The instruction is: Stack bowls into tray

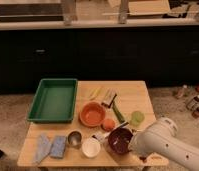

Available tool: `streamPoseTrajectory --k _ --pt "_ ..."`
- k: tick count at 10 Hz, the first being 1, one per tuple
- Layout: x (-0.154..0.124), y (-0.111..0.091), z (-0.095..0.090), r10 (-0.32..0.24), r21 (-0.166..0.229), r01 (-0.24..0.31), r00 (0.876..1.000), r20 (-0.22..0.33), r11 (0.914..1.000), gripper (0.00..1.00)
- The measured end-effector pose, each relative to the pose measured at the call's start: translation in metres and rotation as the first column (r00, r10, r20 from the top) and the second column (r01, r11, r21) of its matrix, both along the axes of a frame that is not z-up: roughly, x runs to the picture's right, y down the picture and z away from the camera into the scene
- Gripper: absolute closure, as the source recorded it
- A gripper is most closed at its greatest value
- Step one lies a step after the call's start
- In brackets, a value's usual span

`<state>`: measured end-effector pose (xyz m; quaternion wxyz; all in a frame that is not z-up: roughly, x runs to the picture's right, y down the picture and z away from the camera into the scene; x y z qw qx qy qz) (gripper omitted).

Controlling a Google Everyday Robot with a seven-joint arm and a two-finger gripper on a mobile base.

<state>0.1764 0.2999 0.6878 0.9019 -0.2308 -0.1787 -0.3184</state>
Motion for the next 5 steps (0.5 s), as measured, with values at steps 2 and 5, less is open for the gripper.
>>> streamPoseTrajectory --k 2,5 --pt "0.005 -0.008 -0.009 0.013 0.034 -0.013 1.000 -0.002 0.9993 1.00" --pt "0.008 -0.021 -0.023 0.017 0.078 -0.018 1.000 0.008 0.9968 1.00"
